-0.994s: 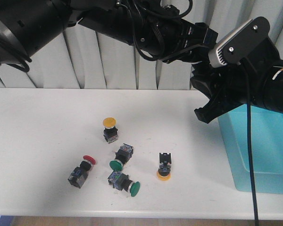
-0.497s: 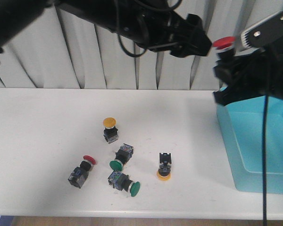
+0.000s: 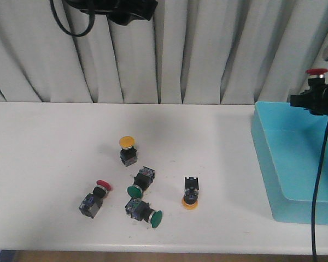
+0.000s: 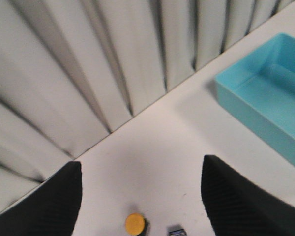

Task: Pick red and yellow buttons and place in box
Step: 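Lower the red button into the blue box with the right gripper and release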

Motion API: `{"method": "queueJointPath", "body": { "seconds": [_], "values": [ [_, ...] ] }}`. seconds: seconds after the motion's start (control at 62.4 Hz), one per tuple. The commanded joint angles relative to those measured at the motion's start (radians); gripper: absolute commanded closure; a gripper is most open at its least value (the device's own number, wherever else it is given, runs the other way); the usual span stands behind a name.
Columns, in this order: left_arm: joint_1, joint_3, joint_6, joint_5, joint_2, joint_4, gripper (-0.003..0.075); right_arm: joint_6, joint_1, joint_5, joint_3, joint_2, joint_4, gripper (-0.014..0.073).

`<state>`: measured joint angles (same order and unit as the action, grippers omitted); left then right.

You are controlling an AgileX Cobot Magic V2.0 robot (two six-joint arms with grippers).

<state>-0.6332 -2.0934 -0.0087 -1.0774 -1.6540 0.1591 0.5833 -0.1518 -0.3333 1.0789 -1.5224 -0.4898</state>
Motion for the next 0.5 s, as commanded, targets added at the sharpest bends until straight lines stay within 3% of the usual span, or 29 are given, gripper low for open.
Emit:
{"method": "queueJointPath", "body": {
  "seconds": [0.0,0.128,0.337,0.481],
  "values": [
    [-0.004,-0.023,-0.026,0.05,0.055,0.027,0.0235,-0.025,-0.037,-0.031,0.097,-0.079,-0.006,0.058],
    [-0.004,-0.021,-0.026,0.047,0.059,0.027,0.0235,-0.086,-0.047,-0.131,0.185,-0.218,0.095,0.0578],
    [-0.004,-0.021,-0.026,0.039,0.059,0.026,0.0235,-0.261,-0.043,-0.176,0.279,-0.366,0.312,0.0573],
    [-0.004,-0.021,-0.026,0.037,0.059,0.026,0.0235,-0.282,-0.043,-0.205,0.311,-0.435,0.344,0.0549]
  ]
}}
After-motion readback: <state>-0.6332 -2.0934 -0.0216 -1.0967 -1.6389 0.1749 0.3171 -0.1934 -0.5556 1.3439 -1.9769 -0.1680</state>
